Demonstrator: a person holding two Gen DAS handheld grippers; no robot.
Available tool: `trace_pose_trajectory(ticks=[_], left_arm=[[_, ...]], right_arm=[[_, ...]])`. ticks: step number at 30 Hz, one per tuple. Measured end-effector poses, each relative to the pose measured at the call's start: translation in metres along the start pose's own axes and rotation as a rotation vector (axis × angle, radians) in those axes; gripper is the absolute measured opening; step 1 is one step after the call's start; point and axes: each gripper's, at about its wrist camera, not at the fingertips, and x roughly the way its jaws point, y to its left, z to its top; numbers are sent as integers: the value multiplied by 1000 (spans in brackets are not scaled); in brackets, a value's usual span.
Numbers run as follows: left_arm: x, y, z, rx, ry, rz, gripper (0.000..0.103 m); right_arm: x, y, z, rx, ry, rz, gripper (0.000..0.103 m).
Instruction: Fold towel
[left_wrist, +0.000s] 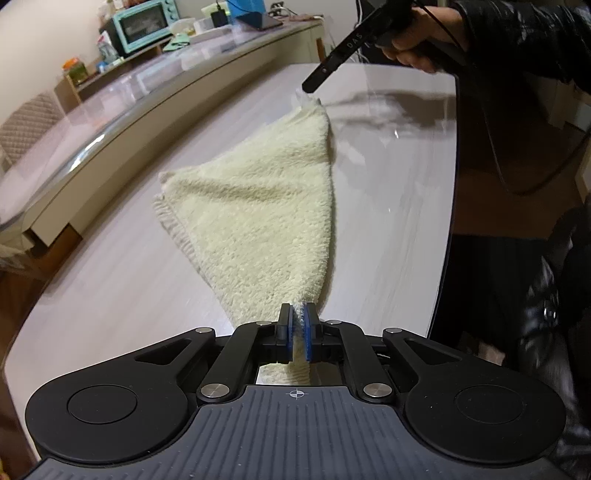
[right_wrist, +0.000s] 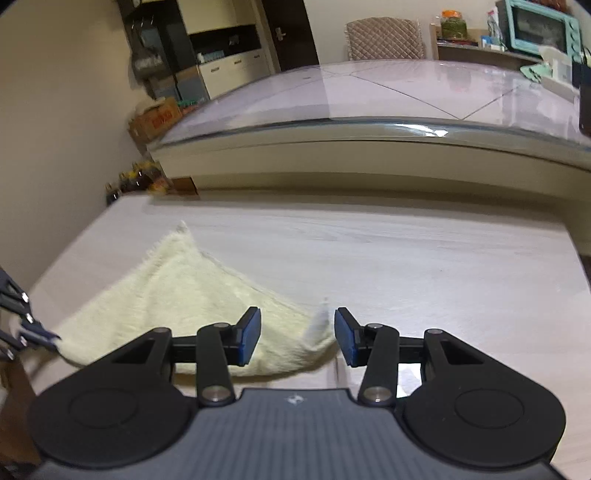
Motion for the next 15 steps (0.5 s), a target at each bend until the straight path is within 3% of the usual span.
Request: trace_pose_trajectory(ticks=[4,11,14,15], left_arm=[[-1,6,-2,16,25,8,6],[-4,4,1,1,12,-1,7],[-12,6,-3,-61,-20,-17,13],[-15,6,-6,-82,-29,-15,22]], right_arm=[[7,3,4,-16,0,4,47],[27,28,35,-57,27,222,47],[42,44,51,-128,58,271,47],[50,51,57,-155,69,288,47]])
